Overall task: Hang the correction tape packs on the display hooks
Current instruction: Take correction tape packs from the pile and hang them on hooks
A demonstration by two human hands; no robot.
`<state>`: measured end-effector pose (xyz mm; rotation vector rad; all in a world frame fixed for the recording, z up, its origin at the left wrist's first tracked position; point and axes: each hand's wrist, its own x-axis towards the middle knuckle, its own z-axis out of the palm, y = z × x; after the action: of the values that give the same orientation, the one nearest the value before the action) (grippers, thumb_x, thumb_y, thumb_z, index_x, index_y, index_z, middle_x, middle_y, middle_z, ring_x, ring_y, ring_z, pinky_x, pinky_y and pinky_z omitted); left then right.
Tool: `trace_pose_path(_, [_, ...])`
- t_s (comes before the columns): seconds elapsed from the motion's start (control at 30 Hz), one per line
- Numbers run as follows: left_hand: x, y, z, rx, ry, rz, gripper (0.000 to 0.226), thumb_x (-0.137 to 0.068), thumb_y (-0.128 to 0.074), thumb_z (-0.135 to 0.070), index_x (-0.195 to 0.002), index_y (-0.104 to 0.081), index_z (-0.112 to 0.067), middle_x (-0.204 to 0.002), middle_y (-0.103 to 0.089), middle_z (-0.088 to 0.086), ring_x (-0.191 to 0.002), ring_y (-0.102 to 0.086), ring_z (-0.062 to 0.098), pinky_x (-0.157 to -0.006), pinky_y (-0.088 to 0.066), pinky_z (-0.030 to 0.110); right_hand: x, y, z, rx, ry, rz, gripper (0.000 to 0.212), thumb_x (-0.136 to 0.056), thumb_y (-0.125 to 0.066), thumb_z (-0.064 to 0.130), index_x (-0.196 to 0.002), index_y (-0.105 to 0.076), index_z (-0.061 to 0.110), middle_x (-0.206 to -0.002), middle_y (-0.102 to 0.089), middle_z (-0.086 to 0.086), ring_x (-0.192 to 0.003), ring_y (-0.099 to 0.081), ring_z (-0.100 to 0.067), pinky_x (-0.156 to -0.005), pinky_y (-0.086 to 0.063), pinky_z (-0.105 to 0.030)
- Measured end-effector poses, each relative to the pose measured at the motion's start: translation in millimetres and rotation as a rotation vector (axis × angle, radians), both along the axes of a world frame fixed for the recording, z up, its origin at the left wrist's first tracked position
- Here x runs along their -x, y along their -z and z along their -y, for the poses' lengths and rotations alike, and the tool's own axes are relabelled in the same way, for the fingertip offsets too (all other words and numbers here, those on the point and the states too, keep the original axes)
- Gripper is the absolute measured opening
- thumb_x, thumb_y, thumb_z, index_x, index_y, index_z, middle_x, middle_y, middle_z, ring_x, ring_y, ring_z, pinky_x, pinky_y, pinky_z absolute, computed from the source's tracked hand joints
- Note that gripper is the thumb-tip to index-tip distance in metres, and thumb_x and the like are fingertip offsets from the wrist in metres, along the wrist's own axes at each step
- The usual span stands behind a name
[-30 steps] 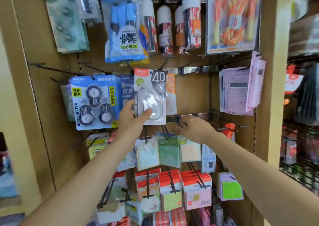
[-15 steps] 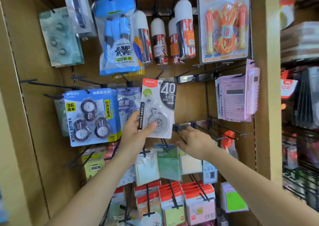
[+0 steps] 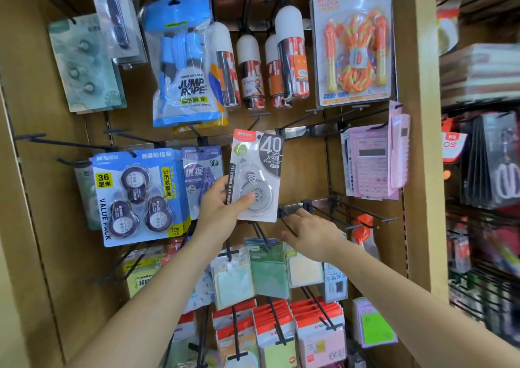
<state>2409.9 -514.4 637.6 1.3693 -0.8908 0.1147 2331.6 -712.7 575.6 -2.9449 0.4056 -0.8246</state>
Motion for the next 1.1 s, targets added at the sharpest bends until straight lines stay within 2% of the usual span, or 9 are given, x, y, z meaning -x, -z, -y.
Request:
trace_pose_path(0.27, [-15,5,1,-0.016,-0.084,-0.040,0.034,-0.089,-0.076,-0.014,-0.115,-0.060,-0.030,-0.113,-0.074,-0.005,-0.098,-0.071,0.006,-0.072,-0.055,0.014,-1,0,0,-0.004,0.007,0.018,0.044,-0.097,-0.038,0.056,-0.126,-0.054,0.027,-0.120,-0.052,0.004,-0.107,-0.057,-0.024,-0.076,-0.038,-0.034])
trace_pose_path(0.37, [-21,8,1,-0.118,-0.157,0.049,0.029,-0.091,-0.074,-0.022,-0.112,-0.060,-0.035,-0.111,-0.072,-0.011,-0.097,-0.069,0.004,-0.086,-0.058,0.029,-1,-1,0,-0.025,0.013,0.031,0.045,-0.095,-0.041,0.057,-0.124,-0.055,0.026,-0.122,-0.055,0.004,-0.108,-0.058,-0.024,-0.078,-0.044,-0.035])
trace_pose_path(0.43, [-22,13,-4,-0.227,-0.242,0.103,0.043,-0.091,-0.074,-0.027,-0.130,-0.056,-0.027,-0.104,-0.070,-0.015,-0.093,-0.067,0.004,-0.092,-0.056,0.038,0,-1,1,-0.072,0.009,0.055,0.045,-0.093,-0.045,0.060,-0.122,-0.056,0.027,-0.119,-0.059,0.004,-0.107,-0.059,-0.024,-0.082,-0.048,-0.036])
trace_pose_path(0.5, [-19,22,-13,-0.366,-0.387,0.204,0.063,-0.090,-0.072,-0.035,-0.146,-0.047,-0.020,-0.109,-0.071,-0.011,-0.096,-0.068,0.011,-0.093,-0.055,0.040,4,-2,-1,-0.098,-0.002,0.146,0.050,-0.089,-0.048,0.062,-0.128,-0.054,0.031,-0.121,-0.060,0.006,-0.111,-0.057,-0.021,-0.089,-0.049,-0.039])
trace_pose_path(0.57, [-12,34,-23,-0.468,-0.466,0.320,0.066,-0.089,-0.068,-0.046,-0.148,-0.046,-0.025,-0.125,-0.067,-0.008,-0.111,-0.065,0.017,-0.095,-0.053,0.040,10,-4,-7,-0.049,-0.012,0.349,0.055,-0.088,-0.053,0.059,-0.135,-0.050,0.031,-0.129,-0.055,0.007,-0.116,-0.053,-0.019,-0.096,-0.045,-0.041])
trace_pose_path(0.63, [-5,47,-30,-0.616,-0.489,0.501,0.055,-0.090,-0.059,-0.059,-0.138,-0.056,-0.032,-0.130,-0.063,-0.012,-0.119,-0.060,0.016,-0.094,-0.051,0.036,15,-11,-17,0.061,-0.067,0.587,0.055,-0.089,-0.058,0.052,-0.136,-0.051,0.026,-0.137,-0.051,0.005,-0.120,-0.049,-0.019,-0.098,-0.044,-0.040])
trace_pose_path(0.7, [-3,63,-31,-0.748,-0.504,0.717,0.050,-0.088,-0.047,-0.067,-0.118,-0.066,-0.033,-0.120,-0.066,-0.013,-0.115,-0.059,0.016,-0.089,-0.049,0.034,15,-23,-29,0.181,-0.132,0.684,0.058,-0.091,-0.058,0.050,-0.142,-0.047,0.025,-0.151,-0.042,0.003,-0.133,-0.040,-0.021,-0.106,-0.036,-0.037])
trace_pose_path(0.87, [-15,90,-26,-0.601,-0.575,0.785,0.043,-0.080,-0.044,-0.065,-0.088,-0.067,-0.030,-0.088,-0.067,-0.011,-0.087,-0.066,0.019,-0.062,-0.048,0.032,-5,-57,-41,0.402,-0.073,0.402,0.065,-0.097,-0.037,0.063,-0.155,-0.019,0.040,-0.167,-0.011,0.001,-0.152,-0.013,-0.031,-0.118,-0.021,-0.051])
trace_pose_path(1.1, [-17,97,-25,-0.499,-0.590,0.818,0.034,-0.071,-0.053,-0.060,-0.085,-0.062,-0.031,-0.081,-0.059,-0.012,-0.074,-0.065,0.017,-0.053,-0.038,0.028,-37,-76,-33,0.493,0.077,0.243,0.066,-0.093,-0.030,0.069,-0.153,-0.017,0.044,-0.166,-0.014,-0.003,-0.148,-0.015,-0.040,-0.116,-0.022,-0.058])
